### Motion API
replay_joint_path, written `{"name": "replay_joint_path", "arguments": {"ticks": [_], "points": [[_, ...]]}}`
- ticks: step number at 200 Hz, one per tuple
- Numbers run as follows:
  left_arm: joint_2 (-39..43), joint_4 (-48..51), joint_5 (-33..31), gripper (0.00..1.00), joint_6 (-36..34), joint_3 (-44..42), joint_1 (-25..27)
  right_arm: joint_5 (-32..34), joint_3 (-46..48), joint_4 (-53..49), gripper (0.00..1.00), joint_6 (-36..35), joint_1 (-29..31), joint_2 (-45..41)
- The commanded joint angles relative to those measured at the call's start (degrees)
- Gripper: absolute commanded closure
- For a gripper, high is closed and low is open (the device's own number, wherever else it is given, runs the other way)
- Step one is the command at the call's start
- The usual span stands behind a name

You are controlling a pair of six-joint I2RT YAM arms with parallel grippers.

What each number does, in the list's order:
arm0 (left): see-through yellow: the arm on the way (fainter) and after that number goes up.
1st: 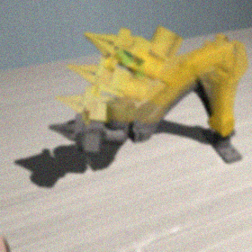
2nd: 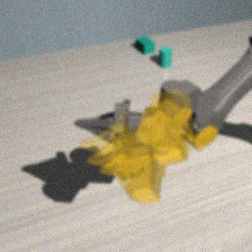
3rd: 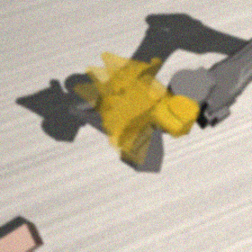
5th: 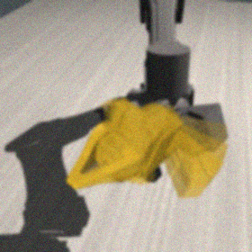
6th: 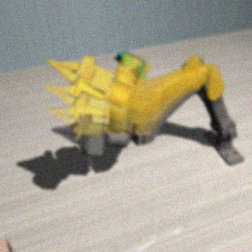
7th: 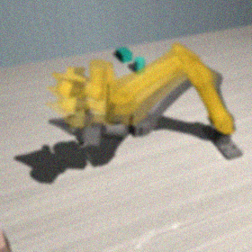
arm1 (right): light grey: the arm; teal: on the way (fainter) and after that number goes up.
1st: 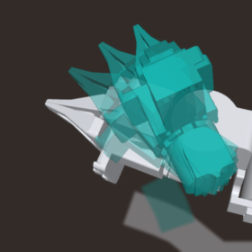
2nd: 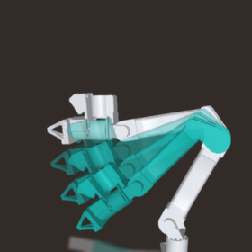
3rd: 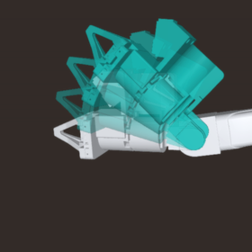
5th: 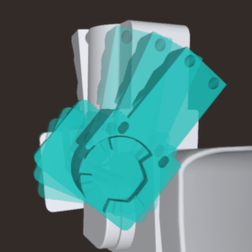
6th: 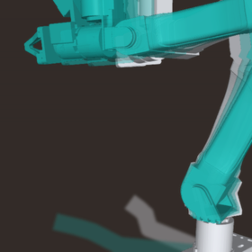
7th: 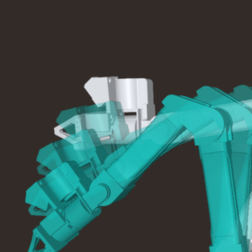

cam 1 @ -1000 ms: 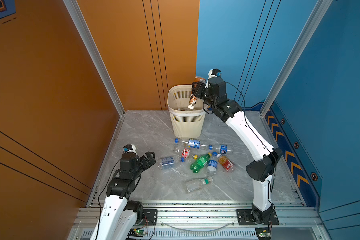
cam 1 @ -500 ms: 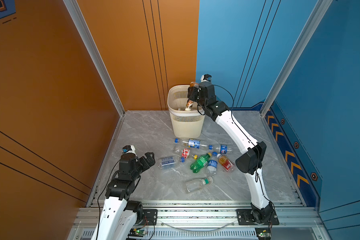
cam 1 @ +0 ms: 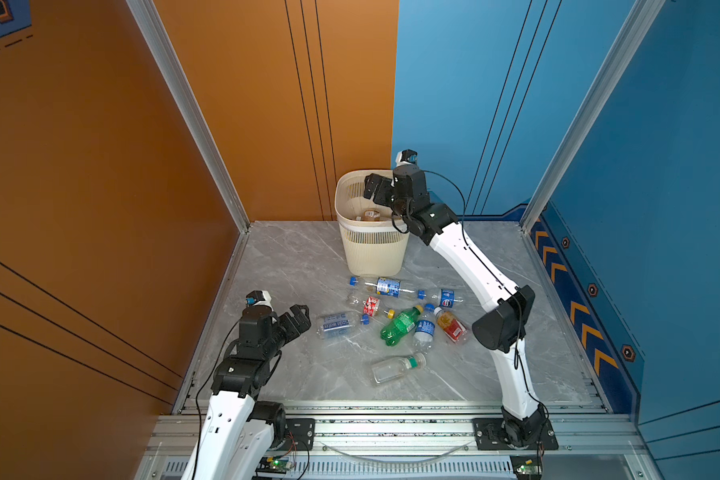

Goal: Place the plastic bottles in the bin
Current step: 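Withdraw the right arm while the left gripper reaches to the soda water bottle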

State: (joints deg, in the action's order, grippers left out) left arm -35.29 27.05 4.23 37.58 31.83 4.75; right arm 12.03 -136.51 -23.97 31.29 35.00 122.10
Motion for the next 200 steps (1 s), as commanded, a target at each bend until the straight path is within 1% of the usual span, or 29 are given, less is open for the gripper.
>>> {"name": "replay_joint_path", "arguments": {"ticks": [1,23,39,59,75,94,118,128,142,158,177,200], "points": [[-0.8,0.2,2.4,0.02,-0.3,-0.3,-0.5,-0.4,10.2,2.6,0.01,-1.3,0.9,-13.5],[-1.9,0.1,3.6,0.02,-1.3,0.0,-0.6,-0.1,30.3,10.9,0.0,-0.6,1.5,-26.4],[-2.8,0.1,4.9,0.02,-2.3,0.4,-0.4,1.4,43.6,13.8,0.0,0.6,1.7,-34.5],[-4.8,0.5,6.3,0.02,-4.5,1.5,0.1,3.2,56.9,15.2,0.01,3.0,1.3,-43.4],[-7.2,1.5,7.2,0.01,-6.1,3.2,0.7,4.0,64.6,14.9,0.01,5.6,0.4,-48.7],[-10.7,4.3,7.4,0.0,-10.0,7.0,2.6,3.7,70.6,13.2,0.0,7.8,-1.4,-53.3],[-16.5,10.7,5.4,0.02,-19.1,14.8,6.6,4.0,75.9,11.8,0.0,9.1,-3.3,-58.7],[-19.0,13.4,3.4,0.04,-23.9,18.1,9.7,3.8,77.7,11.7,0.01,9.6,-4.2,-60.9],[-22.2,16.0,-1.4,0.04,-29.8,21.2,14.7,3.2,79.9,11.7,0.01,10.3,-5.5,-63.7],[-25.6,16.9,-4.5,0.04,-35.1,22.5,19.8,2.6,82.0,11.6,0.01,10.7,-6.7,-66.8],[-30.0,17.9,-5.4,0.05,-39.7,22.7,22.6,1.9,83.4,11.1,0.01,10.9,-8.0,-70.0],[-34.0,17.7,-8.9,0.05,-42.0,22.5,26.5,1.0,84.6,10.0,0.01,10.9,-9.4,-73.2]]}}
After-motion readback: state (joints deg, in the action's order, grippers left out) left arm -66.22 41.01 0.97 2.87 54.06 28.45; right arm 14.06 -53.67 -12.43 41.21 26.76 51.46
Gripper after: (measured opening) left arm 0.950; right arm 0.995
